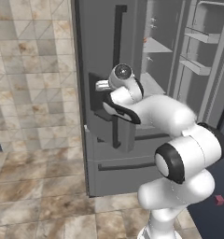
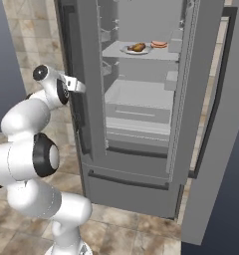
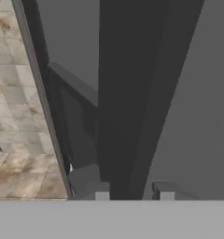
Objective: Retrieve the chicken drumstick from the fridge and place it on the saucepan with marinade on the stove.
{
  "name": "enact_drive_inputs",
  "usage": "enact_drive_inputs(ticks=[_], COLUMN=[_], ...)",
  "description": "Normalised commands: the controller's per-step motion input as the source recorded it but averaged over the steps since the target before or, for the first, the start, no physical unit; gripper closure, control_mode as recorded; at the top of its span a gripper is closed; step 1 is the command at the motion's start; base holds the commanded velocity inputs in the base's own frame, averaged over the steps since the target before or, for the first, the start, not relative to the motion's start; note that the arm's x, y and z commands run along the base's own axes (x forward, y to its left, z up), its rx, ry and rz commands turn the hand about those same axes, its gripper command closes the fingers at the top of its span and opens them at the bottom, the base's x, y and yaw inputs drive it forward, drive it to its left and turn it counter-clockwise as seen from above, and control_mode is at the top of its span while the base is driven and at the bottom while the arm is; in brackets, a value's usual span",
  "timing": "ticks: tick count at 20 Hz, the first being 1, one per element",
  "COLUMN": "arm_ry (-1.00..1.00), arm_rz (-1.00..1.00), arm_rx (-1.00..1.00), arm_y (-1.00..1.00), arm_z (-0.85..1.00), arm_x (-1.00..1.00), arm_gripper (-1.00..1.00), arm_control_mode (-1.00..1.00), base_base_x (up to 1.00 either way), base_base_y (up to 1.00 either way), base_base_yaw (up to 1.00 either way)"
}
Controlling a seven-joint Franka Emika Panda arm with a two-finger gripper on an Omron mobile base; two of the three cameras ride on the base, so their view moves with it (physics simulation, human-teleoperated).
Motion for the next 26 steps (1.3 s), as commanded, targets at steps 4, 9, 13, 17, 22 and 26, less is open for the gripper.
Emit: enact_drive_inputs(ticks=[4,9,13,17,22,26], arm_ry=[0.01,0.04,0.03,0.05,0.04,0.00], arm_rz=[0.00,0.00,0.00,0.00,0.00,-0.05], arm_rx=[0.00,0.00,0.00,0.00,0.00,0.00], arm_y=[0.67,0.75,0.80,0.86,0.80,0.17], arm_z=[-0.06,-0.17,-0.26,-0.30,-0.27,-0.02], arm_x=[0.00,0.00,0.00,0.00,0.00,-0.12], arm_gripper=[1.00,1.00,1.00,1.00,1.00,-1.00], arm_control_mode=[-1.00,-1.00,-1.00,-1.00,-1.00,-1.00], base_base_x=[0.00,0.00,0.00,0.00,0.00,0.00], base_base_y=[0.00,0.00,0.00,0.00,0.00,0.00], base_base_yaw=[0.00,0.00,0.00,0.00,0.00,0.00])
